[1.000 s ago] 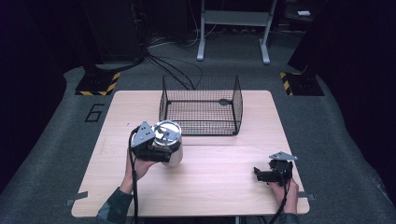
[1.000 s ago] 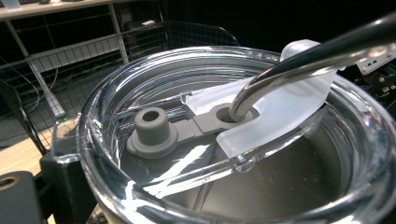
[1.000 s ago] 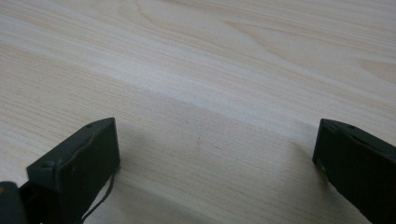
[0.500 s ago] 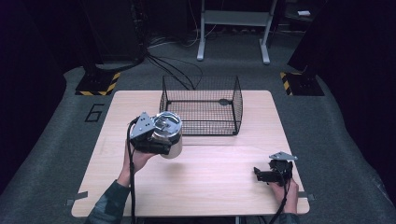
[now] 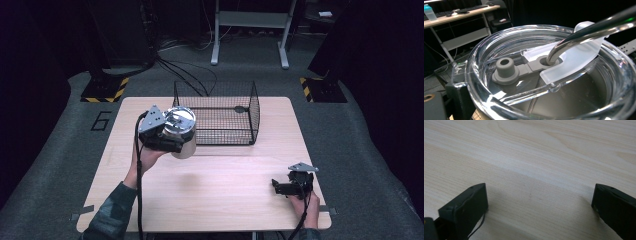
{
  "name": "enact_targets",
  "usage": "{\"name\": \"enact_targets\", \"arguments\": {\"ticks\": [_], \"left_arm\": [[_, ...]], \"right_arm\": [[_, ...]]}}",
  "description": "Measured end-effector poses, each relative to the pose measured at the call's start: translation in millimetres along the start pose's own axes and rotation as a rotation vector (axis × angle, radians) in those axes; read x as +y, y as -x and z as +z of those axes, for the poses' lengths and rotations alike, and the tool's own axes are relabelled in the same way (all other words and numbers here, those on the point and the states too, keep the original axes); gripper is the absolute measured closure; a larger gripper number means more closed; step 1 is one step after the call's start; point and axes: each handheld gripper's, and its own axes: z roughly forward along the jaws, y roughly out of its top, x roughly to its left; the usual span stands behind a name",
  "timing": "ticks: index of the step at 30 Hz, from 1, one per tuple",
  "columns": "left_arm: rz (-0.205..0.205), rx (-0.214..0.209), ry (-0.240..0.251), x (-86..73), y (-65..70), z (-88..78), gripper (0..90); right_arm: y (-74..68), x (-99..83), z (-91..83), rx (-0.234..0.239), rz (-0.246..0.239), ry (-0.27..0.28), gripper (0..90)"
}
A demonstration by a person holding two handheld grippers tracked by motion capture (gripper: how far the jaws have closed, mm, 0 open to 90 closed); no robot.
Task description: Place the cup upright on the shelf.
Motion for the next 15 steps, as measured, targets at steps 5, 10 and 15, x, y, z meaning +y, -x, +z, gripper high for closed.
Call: {"name": "enact_targets", "arguments": {"ticks": [5, 10, 15], "left_arm": [[0.007, 0.0, 0.002, 8.1, -5.0, 1.7, 4.1], [-0.001, -0.006, 0.001, 15.5, -10.6, 7.9, 4.1], [-0.008, -0.002, 0.0, 21.0, -14.1, 15.0, 4.1]], "right_arm": [[-0.6, 0.1, 0.2, 0.0, 0.007, 0.002, 0.1], [-0.1, 0.0, 0.1, 0.0, 0.001, 0.0, 0.1], [0.0, 0.1, 0.1, 0.001, 0.001, 0.0, 0.1]]}}
